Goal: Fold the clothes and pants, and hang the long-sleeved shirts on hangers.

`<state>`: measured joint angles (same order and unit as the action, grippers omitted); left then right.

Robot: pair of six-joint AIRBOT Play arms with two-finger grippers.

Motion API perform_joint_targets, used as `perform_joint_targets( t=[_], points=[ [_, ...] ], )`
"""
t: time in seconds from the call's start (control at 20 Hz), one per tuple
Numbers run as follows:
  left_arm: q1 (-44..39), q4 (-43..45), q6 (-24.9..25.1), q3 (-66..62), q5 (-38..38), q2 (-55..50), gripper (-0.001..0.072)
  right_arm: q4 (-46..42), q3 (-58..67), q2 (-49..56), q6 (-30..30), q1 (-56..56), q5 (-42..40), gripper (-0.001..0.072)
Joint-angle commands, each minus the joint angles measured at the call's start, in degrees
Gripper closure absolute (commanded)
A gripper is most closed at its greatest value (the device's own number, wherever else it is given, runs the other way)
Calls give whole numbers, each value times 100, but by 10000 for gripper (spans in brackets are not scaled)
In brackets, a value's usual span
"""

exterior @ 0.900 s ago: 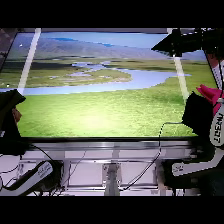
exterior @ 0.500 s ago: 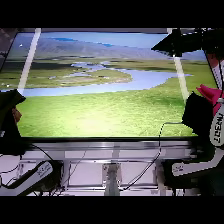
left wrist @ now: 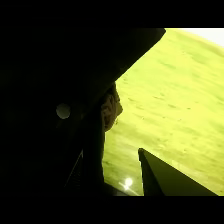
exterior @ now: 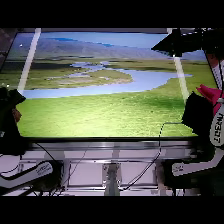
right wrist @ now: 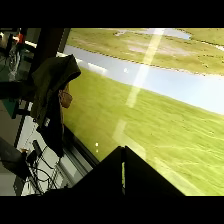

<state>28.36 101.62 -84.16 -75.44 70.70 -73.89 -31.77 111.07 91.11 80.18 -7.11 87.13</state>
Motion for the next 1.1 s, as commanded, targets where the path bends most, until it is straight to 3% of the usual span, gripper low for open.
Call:
perform_joint_targets(
  t=[0.0, 0.35, 0.9, 1.0, 1.05],
  points=[
    [-181, 470, 234, 2, -87, -428, 301, 4, 2, -4, 9, -2, 0, 681],
    [-380, 1532, 234, 2, -197, -1276, 301, 11, 7, -4, 13, -2, 0, 681],
    [-385, 1818, 229, 0, -1117, -1829, 310, 11, 7, -4, 13, 2, 0, 681],
    [-385, 1847, 229, 0, -1198, -1891, 330, 13, 7, -4, 13, 2, 0, 681],
    [-382, 1856, 229, 0, -1226, -1912, 387, 20, 7, -4, 13, 2, 0, 681]
  ],
)
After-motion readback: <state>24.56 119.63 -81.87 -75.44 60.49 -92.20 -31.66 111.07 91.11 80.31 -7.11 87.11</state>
